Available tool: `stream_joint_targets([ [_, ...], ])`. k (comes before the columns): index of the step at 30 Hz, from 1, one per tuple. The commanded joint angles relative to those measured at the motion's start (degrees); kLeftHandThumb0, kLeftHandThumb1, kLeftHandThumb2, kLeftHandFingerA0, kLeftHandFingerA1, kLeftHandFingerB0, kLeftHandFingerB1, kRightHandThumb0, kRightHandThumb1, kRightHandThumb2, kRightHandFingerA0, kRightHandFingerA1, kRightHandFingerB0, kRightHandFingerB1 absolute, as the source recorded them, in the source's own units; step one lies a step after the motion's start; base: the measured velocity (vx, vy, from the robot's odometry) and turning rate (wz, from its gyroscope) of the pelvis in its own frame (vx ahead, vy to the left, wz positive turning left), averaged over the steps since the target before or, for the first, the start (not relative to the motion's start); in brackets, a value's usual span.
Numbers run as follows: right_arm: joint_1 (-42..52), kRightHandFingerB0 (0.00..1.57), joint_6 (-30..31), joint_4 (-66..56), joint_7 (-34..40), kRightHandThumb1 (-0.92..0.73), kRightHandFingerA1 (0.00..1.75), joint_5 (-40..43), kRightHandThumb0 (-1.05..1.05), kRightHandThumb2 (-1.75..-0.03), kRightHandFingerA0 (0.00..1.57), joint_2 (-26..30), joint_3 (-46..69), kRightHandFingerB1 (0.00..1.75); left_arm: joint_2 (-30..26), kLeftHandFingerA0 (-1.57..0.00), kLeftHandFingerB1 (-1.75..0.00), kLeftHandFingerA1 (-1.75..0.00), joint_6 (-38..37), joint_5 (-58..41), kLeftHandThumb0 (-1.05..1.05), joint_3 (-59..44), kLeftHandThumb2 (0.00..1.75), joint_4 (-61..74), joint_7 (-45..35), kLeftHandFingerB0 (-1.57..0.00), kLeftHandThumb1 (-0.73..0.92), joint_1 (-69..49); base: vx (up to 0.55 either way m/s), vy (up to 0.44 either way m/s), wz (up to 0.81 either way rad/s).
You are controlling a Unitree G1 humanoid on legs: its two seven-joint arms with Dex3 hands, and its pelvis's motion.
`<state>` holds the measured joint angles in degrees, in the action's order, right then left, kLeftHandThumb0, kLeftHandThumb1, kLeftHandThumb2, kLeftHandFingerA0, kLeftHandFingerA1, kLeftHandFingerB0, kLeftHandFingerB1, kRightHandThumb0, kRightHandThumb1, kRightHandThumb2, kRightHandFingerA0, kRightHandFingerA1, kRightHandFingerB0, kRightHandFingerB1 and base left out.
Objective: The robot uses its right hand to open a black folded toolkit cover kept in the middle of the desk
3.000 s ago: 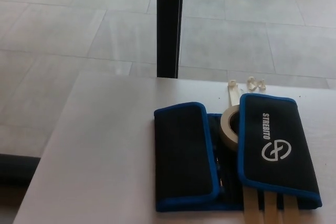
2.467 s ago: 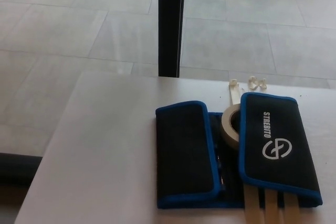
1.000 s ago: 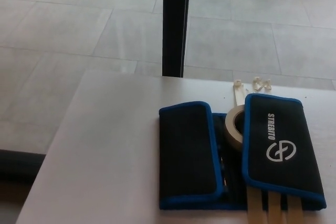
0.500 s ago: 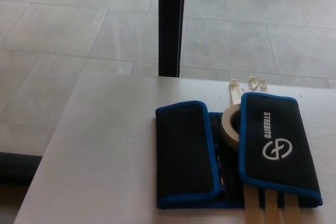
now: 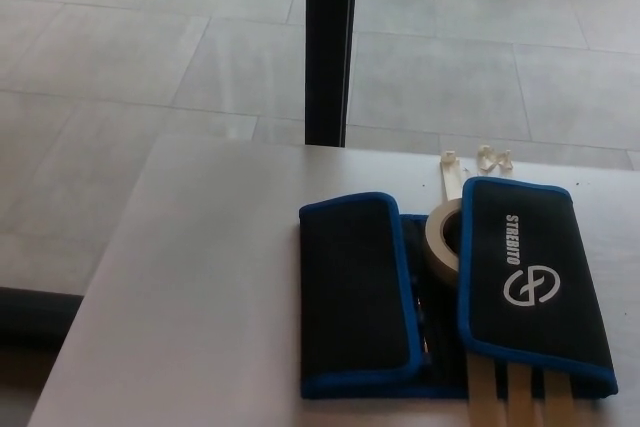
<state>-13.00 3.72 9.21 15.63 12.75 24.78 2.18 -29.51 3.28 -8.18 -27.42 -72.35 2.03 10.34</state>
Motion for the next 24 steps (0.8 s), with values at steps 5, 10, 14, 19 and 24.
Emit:
stream_joint_targets([
  [5,4.8,0.32,-9.7,-3.5,-8.0,-0.64,0.57,-27.8,-0.64,-0.60,0.24,3.7,-26.5,0.35,-1.6,-0.35,-0.58,-0.69,0.3,-0.8,-0.59,0.1,0.86,-0.2,-0.1,-0.30,0.46,-0.3,0.00,0.000,0.00],
  [10,3.8,0.30,-9.8,-2.1,-7.7,-0.65,0.57,-29.0,-0.63,-0.60,0.22,4.6,-29.2,0.35,-1.6,-0.36,-0.59,-0.69,0.8,-0.8,-0.62,0.1,0.86,-0.2,-0.1,-0.33,0.47,0.1,0.00,0.000,0.00],
  [14,3.0,0.30,-9.9,-1.9,-7.5,-0.66,0.56,-32.0,-0.63,-0.60,0.22,6.8,-31.4,0.35,-1.7,-0.34,-0.58,-0.68,1.2,-0.9,-0.62,0.1,0.86,-0.1,-0.1,-0.32,0.46,0.2,0.00,0.000,0.00],
  [19,1.4,0.29,-11.5,0.8,-2.9,-0.71,0.58,-41.6,-0.68,-0.62,0.26,12.7,-34.2,0.36,-1.8,-0.37,-0.59,-0.71,1.6,-1.3,-0.61,-0.3,0.87,0.4,-0.5,-0.32,0.46,0.2,0.00,0.000,0.00],
  [24,0.2,0.00,-7.1,1.0,-2.9,-0.41,0.56,-47.3,-0.39,-1.02,0.04,16.5,-36.4,0.50,-1.9,-0.35,-0.59,-0.69,1.0,-0.9,-0.63,0.0,0.86,0.1,0.0,-0.35,0.46,0.0,0.00,0.000,0.00],
])
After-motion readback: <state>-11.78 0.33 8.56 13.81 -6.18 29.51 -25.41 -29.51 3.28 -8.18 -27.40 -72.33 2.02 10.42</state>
